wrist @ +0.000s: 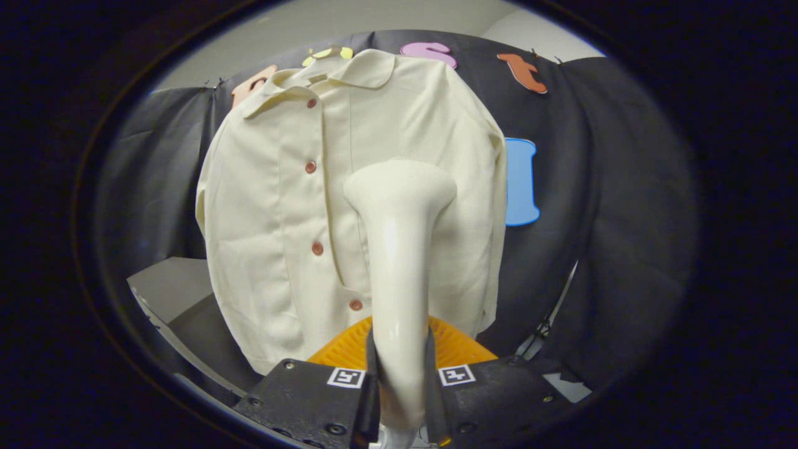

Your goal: Iron the clothes twice with a garment steamer, once on the left side and once on the right side.

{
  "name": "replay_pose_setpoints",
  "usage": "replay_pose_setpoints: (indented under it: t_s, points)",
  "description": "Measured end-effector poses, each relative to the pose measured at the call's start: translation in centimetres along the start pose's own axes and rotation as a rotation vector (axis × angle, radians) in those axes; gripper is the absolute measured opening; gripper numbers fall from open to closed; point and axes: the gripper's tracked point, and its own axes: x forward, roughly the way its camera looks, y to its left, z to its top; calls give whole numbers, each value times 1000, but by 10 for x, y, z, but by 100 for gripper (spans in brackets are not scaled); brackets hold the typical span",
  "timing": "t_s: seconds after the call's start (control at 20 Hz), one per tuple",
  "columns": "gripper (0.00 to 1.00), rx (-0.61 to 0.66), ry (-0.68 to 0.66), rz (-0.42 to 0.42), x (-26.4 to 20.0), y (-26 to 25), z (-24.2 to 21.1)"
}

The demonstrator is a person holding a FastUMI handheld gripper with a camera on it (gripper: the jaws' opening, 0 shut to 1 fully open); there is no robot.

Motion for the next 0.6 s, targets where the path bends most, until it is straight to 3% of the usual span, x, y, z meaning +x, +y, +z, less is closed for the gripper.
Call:
replay_pose_setpoints:
  t_s: [0.6]
  points:
    - [29, 48, 252, -22, -16, -13, -156]
